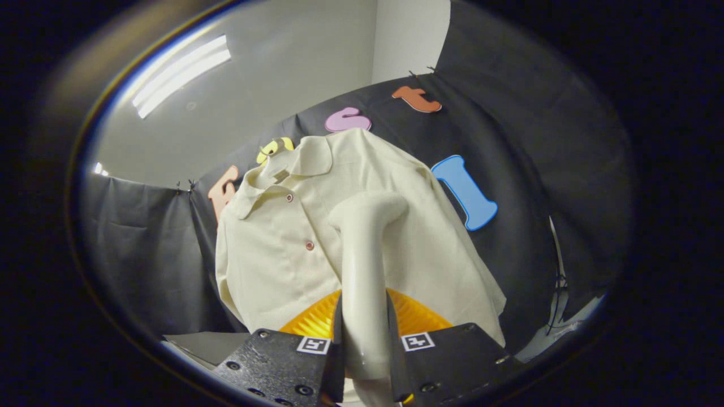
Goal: Iron the clothes twice with a garment steamer, once on the left side and once on the right side.
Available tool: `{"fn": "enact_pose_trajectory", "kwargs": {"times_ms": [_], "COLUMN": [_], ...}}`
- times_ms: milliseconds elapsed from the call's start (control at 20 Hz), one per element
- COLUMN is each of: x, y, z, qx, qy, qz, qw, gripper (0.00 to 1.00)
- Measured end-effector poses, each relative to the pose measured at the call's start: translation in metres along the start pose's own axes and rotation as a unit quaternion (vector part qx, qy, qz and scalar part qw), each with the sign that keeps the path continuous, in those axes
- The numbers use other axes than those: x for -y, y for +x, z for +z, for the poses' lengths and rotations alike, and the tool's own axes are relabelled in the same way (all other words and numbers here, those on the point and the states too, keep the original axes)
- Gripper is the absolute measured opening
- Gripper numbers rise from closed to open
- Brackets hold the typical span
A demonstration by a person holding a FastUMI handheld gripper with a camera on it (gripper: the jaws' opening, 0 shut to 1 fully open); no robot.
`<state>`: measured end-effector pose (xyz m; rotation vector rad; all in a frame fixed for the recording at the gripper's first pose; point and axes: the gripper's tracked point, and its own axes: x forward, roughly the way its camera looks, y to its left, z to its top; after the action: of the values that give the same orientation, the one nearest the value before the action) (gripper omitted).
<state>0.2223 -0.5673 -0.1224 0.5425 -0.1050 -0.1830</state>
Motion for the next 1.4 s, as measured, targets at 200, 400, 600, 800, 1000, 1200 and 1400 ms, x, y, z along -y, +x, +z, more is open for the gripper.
{"fn": "enact_pose_trajectory", "kwargs": {"times_ms": [200, 400, 600, 800, 1000, 1200, 1400], "x": [0.013, 0.023, 0.036, 0.05, 0.065, 0.078, 0.087], "y": [-0.012, -0.025, -0.039, -0.052, -0.068, -0.082, -0.098], "z": [-0.022, -0.048, -0.073, -0.102, -0.131, -0.159, -0.19], "qx": [-0.011, -0.028, -0.04, -0.053, -0.069, -0.076, -0.089], "qy": [0.007, 0.01, 0.026, 0.044, 0.065, 0.094, 0.119], "qz": [-0.011, -0.021, -0.031, -0.044, -0.058, -0.072, -0.089], "qw": [1.0, 0.999, 0.998, 0.997, 0.994, 0.99, 0.985], "gripper": [0.31, 0.31, 0.31, 0.31, 0.31, 0.31, 0.31]}}
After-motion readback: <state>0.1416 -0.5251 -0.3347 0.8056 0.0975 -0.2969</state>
